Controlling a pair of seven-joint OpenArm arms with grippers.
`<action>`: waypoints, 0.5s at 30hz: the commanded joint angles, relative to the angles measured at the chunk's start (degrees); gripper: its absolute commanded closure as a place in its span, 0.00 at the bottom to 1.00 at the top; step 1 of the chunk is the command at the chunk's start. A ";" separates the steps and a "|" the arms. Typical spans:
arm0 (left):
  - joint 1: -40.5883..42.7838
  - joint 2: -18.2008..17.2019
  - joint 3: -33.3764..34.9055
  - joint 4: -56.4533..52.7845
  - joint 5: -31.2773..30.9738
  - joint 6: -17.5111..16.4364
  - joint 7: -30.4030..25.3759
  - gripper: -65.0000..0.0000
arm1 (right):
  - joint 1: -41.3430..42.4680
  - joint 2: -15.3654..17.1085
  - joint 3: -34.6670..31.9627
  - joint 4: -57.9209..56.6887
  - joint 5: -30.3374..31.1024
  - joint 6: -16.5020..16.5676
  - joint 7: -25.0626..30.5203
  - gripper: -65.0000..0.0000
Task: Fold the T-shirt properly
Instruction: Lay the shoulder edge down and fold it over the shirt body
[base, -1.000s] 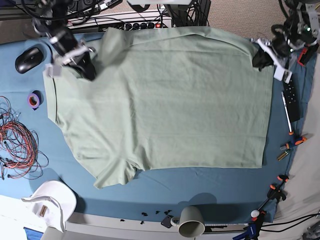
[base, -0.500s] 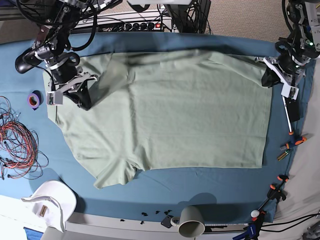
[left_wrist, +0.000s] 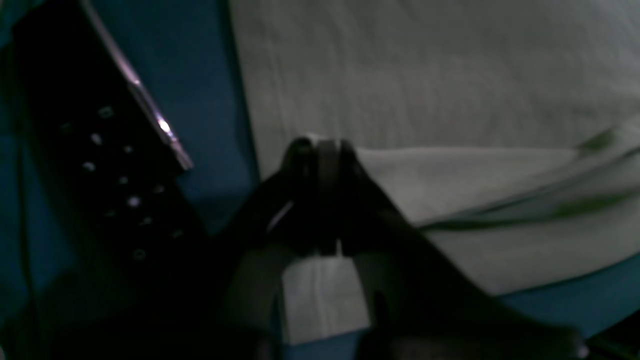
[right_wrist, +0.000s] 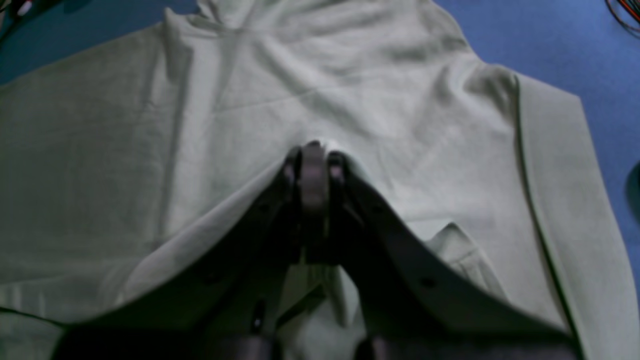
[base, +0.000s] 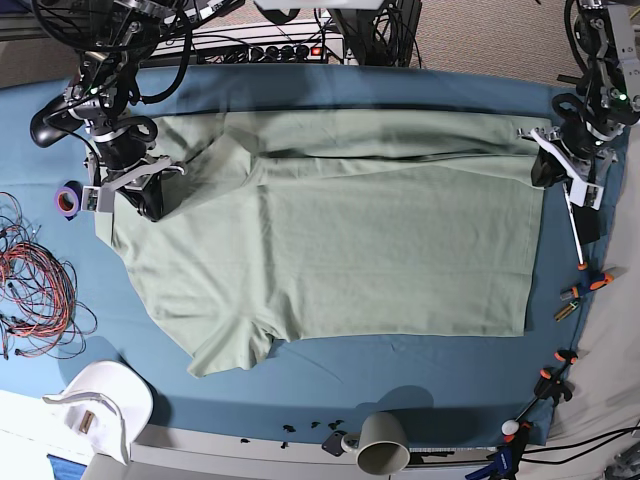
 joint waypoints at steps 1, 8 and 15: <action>-0.26 -0.96 -0.48 0.81 -0.44 -0.04 -1.09 1.00 | 0.52 0.50 0.17 0.81 0.81 0.13 2.47 1.00; -0.26 -0.96 -0.48 0.81 -0.44 -0.02 -1.11 1.00 | 0.52 0.50 0.17 0.81 0.79 0.13 3.21 1.00; -0.26 -0.96 -0.48 0.81 -0.46 -0.04 -1.16 1.00 | 0.50 0.50 0.17 0.81 0.76 0.13 3.19 1.00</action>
